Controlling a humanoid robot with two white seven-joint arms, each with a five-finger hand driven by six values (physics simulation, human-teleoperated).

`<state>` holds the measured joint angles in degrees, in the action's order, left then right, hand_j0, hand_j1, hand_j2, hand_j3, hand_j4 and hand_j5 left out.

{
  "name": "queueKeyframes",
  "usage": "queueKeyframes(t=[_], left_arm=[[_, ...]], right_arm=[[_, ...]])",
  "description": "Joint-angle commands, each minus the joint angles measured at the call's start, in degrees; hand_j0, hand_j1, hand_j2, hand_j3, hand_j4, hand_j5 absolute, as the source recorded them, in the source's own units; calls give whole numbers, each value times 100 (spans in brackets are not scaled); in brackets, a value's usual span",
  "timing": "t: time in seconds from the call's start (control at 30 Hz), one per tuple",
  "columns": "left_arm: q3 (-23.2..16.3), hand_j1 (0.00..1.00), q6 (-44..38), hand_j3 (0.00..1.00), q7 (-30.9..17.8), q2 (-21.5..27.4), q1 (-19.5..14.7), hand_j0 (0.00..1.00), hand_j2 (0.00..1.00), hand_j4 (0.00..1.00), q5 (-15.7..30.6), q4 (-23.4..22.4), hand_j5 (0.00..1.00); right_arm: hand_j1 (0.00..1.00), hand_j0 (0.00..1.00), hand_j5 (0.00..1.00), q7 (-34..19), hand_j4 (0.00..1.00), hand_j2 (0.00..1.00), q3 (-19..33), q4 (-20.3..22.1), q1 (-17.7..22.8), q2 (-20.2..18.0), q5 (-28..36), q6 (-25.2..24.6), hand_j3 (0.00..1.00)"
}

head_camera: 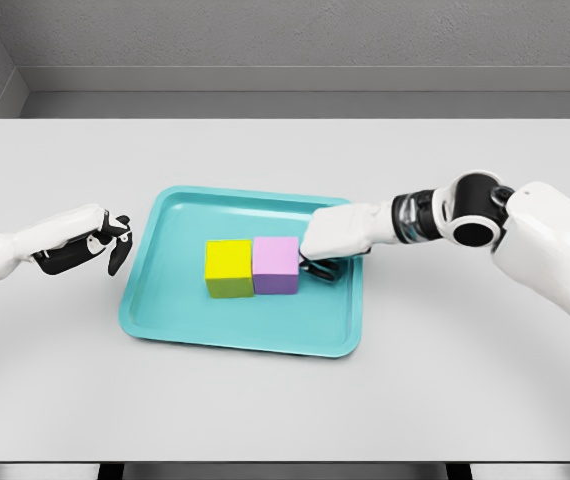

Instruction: Push two cubes

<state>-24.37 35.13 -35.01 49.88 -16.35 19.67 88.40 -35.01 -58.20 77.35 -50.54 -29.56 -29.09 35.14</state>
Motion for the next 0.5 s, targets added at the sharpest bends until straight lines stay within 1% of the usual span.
queueKeyframes(t=[0.0, 0.2, 0.27, 0.37, 0.43, 0.47], left_arm=[[2, 0, -13, 0, 1, -5, 0, 0, 0, 0, 46, 2, 0], [-6, 0, -13, 0, 1, -22, 0, 0, 0, 0, 46, -16, 0], [-6, 0, -13, 0, 1, -57, 0, 0, 0, 0, 46, -16, 0], [-6, 0, -13, 0, 1, -57, 0, 0, 0, 0, 46, -16, 0], [-6, 0, -13, 0, 1, -57, 0, 0, 0, 0, 46, -25, 0], [2, 0, -13, 0, 1, -57, 0, 0, 0, 0, 46, -60, 0]], right_arm=[[10, 10, 10, 1, 10, 10, 1, 0, 0, 21, 26, -14, 10], [11, 11, 11, 1, 11, 11, 10, 8, 0, 29, 26, -14, 11], [11, 11, 11, 1, 11, 11, 54, 0, -9, -23, 26, -14, 11], [11, 11, 11, 1, 11, 11, 124, 17, -149, -93, 43, -14, 11], [11, 11, 11, 1, 11, 11, 564, 17, -149, -304, 43, -14, 11], [11, 11, 11, 1, 11, 11, 897, 8, -132, -506, 52, -14, 11]])
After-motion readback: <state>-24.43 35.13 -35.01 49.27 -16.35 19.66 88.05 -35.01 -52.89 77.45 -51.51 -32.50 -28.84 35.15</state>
